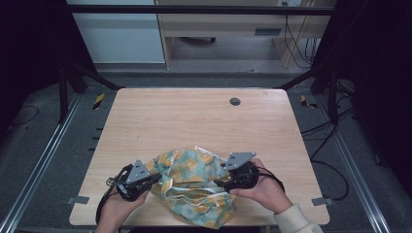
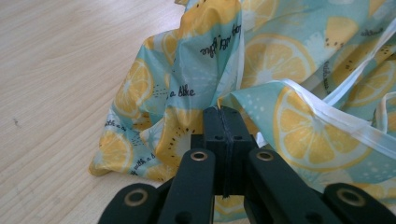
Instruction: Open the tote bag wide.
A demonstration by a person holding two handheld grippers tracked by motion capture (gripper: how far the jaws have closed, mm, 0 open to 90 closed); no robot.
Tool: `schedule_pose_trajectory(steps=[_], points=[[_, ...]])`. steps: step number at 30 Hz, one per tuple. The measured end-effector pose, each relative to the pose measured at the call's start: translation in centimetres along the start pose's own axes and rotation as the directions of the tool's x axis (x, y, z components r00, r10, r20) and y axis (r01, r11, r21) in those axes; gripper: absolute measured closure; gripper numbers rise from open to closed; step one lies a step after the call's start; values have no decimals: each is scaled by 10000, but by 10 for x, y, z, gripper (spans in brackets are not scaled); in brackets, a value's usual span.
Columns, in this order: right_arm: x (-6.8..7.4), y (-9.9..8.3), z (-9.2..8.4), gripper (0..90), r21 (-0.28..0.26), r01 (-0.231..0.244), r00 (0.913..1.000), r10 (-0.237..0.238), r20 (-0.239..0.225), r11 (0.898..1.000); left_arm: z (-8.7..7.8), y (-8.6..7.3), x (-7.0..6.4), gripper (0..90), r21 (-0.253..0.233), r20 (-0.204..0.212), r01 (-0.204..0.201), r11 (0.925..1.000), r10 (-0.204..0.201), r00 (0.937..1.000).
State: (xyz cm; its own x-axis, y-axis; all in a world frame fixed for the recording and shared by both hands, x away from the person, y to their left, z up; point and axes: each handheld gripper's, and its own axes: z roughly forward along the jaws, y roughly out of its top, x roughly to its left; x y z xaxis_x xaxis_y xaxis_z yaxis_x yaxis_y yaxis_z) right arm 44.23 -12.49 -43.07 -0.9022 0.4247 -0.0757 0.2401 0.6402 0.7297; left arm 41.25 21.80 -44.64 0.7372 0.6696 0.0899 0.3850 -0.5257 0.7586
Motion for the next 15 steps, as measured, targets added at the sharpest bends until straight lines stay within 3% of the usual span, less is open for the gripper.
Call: schedule_pose_trajectory(steps=[3, 6, 10, 15], points=[[2, 0, 1, 710, 225, 265, 9996, -267, 95, 9994, 0, -1, -1, 900, 16, -37, -4, 10000, 4, 10000], [-1, -1, -1, 882, 102, 219, 9997, -220, 121, 9997, 0, -2, -1, 900, 29, -54, 25, 10000, -25, 10000], [-3, 4, -9, 900, -80, 110, 9999, -109, 127, 9999, -1, 0, 2, 900, -96, -223, 25, 10000, -27, 9997], [-8, 20, -23, 900, -408, 300, 9984, -280, 492, 9987, -7, 1, 2, 900, -304, -464, 2, 9995, -16, 9989]])
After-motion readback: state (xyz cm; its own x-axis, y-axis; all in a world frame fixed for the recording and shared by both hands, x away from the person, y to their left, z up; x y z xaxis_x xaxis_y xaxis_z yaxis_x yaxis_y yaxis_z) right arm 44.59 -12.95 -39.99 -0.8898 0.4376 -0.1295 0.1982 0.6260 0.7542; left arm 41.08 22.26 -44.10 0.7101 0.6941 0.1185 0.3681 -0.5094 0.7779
